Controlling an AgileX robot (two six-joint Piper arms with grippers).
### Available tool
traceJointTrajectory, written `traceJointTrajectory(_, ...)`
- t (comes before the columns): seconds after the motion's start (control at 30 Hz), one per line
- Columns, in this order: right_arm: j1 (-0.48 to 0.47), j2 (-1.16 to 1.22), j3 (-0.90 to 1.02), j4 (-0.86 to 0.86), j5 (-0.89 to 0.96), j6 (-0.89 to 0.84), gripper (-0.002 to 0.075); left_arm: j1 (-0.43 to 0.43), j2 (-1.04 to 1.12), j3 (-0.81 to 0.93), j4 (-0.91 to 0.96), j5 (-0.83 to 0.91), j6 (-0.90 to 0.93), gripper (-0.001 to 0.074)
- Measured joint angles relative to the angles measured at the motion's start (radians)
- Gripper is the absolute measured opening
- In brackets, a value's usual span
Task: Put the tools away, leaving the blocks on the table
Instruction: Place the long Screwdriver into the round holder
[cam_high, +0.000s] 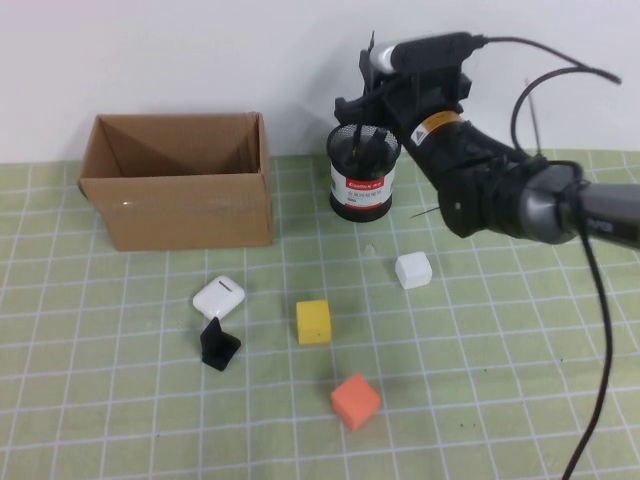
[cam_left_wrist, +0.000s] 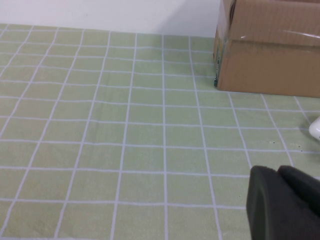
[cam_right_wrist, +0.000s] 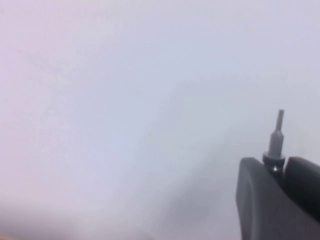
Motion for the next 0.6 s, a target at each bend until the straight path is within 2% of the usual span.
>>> traceJointTrajectory(0.13, 0.000, 0.037, -0.035, 0.006, 0.038, 0.002, 0.0071, 0.000, 0.000, 0.000, 0.000, 0.000, 0.000, -0.0003)
traceJointTrajectory(0.3, 0.000, 0.041, -0.043, 0.006, 0.101, 0.004, 0.0247, 0.000, 0.000, 0.000, 0.000, 0.000, 0.000, -0.0003)
traceJointTrajectory(0.37, 0.000, 0.039, -0.043, 0.006, 0.115, 0.006, 0.0293, 0.000, 0.000, 0.000, 0.000, 0.000, 0.000, -0.0003)
traceJointTrajectory(0.5, 0.000, -0.017, -0.043, 0.008, 0.225, 0.007, 0.0320, 0.000, 0.000, 0.000, 0.000, 0.000, 0.000, -0.0003)
traceJointTrajectory(0.6, 0.000, -0.114, -0.043, 0.009, 0.412, 0.007, 0.0304, 0.000, 0.000, 0.000, 0.000, 0.000, 0.000, -0.0003)
